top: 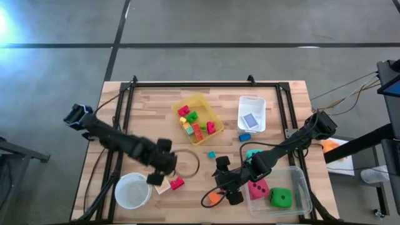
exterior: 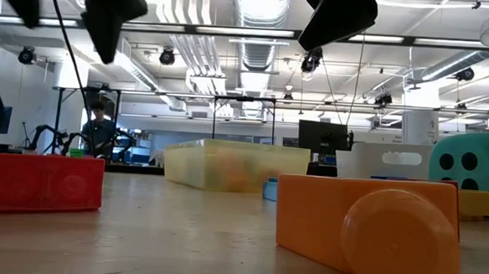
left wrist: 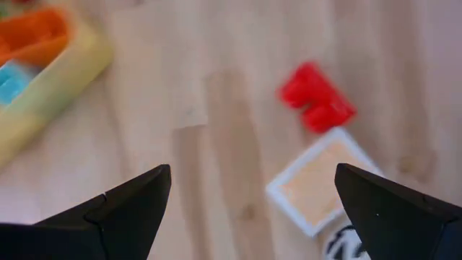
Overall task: Pick & Place Toys
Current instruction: Put the red game piece into the yellow bin
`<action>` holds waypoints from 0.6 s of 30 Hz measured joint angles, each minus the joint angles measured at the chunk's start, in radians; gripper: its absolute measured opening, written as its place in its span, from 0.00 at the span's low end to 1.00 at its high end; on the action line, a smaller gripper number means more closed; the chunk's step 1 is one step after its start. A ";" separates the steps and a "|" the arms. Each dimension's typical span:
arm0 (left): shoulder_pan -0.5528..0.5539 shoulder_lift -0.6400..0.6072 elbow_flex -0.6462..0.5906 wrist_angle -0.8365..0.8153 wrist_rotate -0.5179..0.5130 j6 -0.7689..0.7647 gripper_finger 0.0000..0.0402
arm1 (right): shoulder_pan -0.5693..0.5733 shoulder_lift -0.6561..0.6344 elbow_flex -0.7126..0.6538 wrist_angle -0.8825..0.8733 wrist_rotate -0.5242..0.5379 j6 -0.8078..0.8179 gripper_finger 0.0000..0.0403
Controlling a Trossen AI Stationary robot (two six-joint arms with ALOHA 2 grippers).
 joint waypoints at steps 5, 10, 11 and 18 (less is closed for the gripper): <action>-0.113 0.024 0.000 0.083 -0.032 0.013 0.98 | 0.000 0.000 0.000 0.003 0.000 0.000 0.85; -0.151 0.064 0.000 0.121 -0.042 0.055 0.98 | -0.001 0.000 0.000 0.005 0.000 -0.003 0.85; -0.152 0.077 0.000 0.122 -0.042 0.058 0.98 | -0.001 0.000 0.000 0.005 0.000 -0.004 0.85; -0.152 0.186 0.005 0.127 0.022 0.149 0.98 | -0.001 0.000 0.000 0.006 0.000 -0.004 0.85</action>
